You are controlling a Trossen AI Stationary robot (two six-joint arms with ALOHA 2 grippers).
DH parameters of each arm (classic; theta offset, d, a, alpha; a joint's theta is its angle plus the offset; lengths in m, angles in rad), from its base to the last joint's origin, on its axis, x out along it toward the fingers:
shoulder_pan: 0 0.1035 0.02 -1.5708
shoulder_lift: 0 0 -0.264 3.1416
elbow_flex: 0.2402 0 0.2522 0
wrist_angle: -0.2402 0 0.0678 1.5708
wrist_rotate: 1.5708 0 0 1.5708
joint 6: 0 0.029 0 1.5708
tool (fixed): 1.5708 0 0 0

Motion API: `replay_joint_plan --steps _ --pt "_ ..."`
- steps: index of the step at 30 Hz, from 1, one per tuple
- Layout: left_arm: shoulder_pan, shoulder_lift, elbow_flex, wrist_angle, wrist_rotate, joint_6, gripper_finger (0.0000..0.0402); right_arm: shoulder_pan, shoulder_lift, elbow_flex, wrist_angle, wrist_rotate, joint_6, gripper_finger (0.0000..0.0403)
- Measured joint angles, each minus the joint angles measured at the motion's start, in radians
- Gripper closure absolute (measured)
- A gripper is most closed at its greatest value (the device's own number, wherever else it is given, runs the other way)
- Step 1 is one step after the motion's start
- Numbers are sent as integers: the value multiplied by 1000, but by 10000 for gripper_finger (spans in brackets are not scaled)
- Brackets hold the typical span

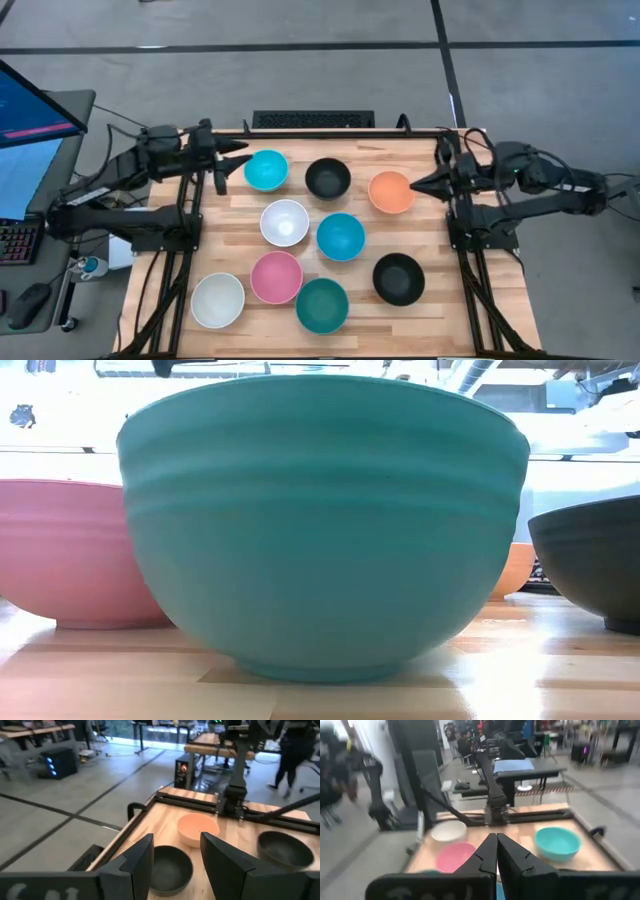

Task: Nest bowls inside each other
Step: Stack the orange bowl on top of the blue bowl

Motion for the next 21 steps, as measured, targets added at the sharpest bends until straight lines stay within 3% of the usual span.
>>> replay_joint_plan --steps 5,8,16,21 --pt "0 49 11 17 13 -42 249 0 41 1 22 0 219 370" --pt "0 67 11 38 13 -80 249 0 62 1 5 -13 250 370" --pt "-21 121 12 226 67 23 249 -4 75 2 -271 -21 4 370" --pt "-25 160 12 136 56 37 249 -26 103 2 -429 -18 -8 370"
